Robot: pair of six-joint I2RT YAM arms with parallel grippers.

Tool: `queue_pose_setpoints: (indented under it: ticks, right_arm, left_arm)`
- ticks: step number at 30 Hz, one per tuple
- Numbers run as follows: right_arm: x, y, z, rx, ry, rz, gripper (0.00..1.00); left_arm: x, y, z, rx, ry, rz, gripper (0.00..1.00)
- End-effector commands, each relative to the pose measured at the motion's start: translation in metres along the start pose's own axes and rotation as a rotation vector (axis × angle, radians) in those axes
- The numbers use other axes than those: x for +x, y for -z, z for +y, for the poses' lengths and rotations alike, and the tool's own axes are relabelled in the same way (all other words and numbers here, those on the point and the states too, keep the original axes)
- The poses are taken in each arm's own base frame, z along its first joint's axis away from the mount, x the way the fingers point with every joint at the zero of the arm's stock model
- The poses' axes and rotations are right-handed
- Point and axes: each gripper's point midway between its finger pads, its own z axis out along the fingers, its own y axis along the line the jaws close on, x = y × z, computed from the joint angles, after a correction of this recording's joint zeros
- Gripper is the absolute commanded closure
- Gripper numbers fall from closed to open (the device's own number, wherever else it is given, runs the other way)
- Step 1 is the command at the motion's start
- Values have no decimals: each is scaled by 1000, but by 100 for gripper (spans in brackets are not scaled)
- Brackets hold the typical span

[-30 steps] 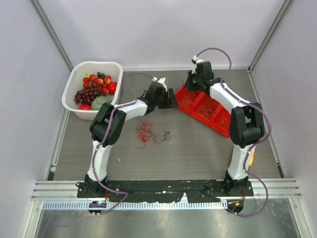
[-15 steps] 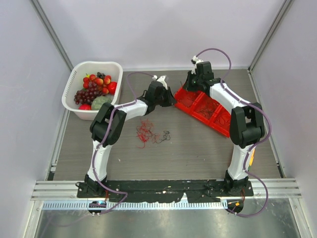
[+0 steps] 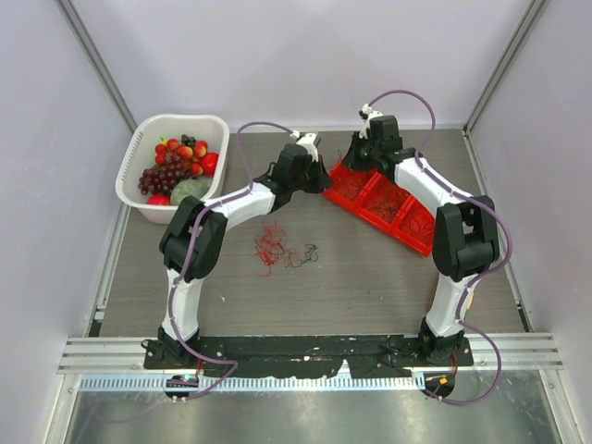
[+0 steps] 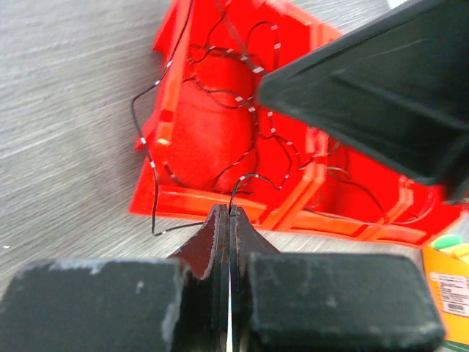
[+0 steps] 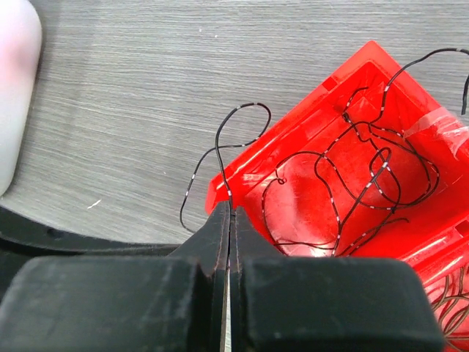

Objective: Untangle the cables
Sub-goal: Place the cable in the bin.

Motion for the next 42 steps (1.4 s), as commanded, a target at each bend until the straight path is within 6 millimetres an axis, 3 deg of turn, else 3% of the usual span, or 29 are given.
queue_pose_setpoints:
  ticks: [1,3,7,11,16,23,27,31,42]
  right_arm:
    - [-50,34,30,-100,32,-171,99]
    - [-57,44,34,-110,35,-211,99]
    - [-63,60,18,-24,-1,-264,99]
    - [-47,62,5,28,-13,-214,99]
    - [-32,51,-12,52,-24,-178,99]
    - [-42,16,-21,12,-49,-168,99]
    - [-37,-11,-16,-44,-103,-128,99]
    - [-37,-19,-5,-109,-125,-135,99]
    - [-90,35,47,-244,-54,-312,99]
  left_arm:
    - [-68,30,-60,88,-96,-151,100]
    - [-71,31,-68,94,-93,-149,100]
    - [-68,18,-74,126,-60,-112,100]
    - [-53,-3,-62,89,-19,-55,100]
    - [-37,-27,-49,77,22,-19,100]
    - [-26,-55,-14,18,104,3,100]
    - [-13,-71,3,-30,153,69,100]
    - [-11,-73,6,-47,156,83,100]
    - [-12,-66,7,-47,152,74,100]
